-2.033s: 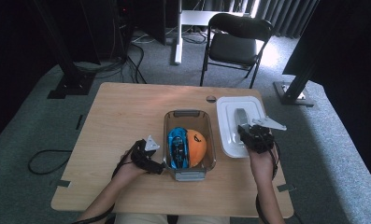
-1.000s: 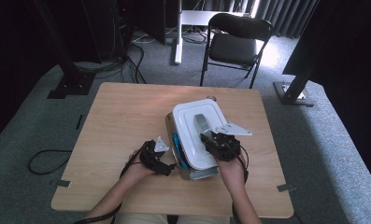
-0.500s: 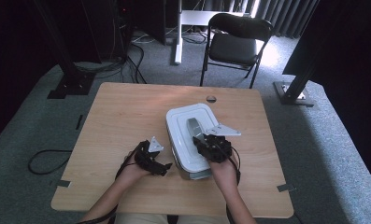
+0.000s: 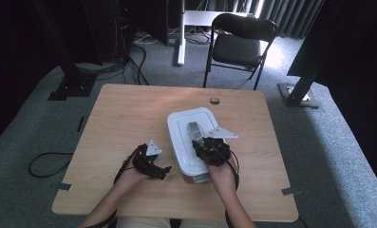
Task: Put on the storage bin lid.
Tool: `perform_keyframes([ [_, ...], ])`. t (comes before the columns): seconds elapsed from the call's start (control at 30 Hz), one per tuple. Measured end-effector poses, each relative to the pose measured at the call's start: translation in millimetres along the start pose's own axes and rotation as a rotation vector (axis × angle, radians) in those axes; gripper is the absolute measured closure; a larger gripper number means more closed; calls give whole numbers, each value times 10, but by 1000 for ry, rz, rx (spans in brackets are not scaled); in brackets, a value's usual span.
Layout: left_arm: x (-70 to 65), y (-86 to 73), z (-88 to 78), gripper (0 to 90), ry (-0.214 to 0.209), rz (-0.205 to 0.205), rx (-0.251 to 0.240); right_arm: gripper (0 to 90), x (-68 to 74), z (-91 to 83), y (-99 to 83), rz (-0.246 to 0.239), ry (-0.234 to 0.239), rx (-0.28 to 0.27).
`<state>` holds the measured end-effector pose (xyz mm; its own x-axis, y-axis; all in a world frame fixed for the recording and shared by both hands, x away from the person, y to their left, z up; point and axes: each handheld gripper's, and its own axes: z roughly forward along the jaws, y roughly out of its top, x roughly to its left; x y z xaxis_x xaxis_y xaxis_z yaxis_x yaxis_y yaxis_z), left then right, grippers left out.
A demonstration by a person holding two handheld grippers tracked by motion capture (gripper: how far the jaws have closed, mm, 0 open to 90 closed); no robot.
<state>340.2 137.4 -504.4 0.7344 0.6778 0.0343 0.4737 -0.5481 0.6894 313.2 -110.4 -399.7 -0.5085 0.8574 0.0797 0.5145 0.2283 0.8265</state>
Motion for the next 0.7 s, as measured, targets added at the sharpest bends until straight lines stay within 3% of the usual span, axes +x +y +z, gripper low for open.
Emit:
perform_keyframes([
  [0.3,-12,-10,16,27,-3,-7,-2,668,35,20,-19,-9,-11,5],
  [0.43,-25,-16,36,27,-7,-9,-1,478,19,8,-23,2,41,-26],
  [0.63,18,-18,17,27,-6,-27,-9,303,-54,-72,-37,5,52,-83],
  [0.7,23,-13,12,27,-4,-30,-12,293,-88,-90,-44,11,50,-92],
])
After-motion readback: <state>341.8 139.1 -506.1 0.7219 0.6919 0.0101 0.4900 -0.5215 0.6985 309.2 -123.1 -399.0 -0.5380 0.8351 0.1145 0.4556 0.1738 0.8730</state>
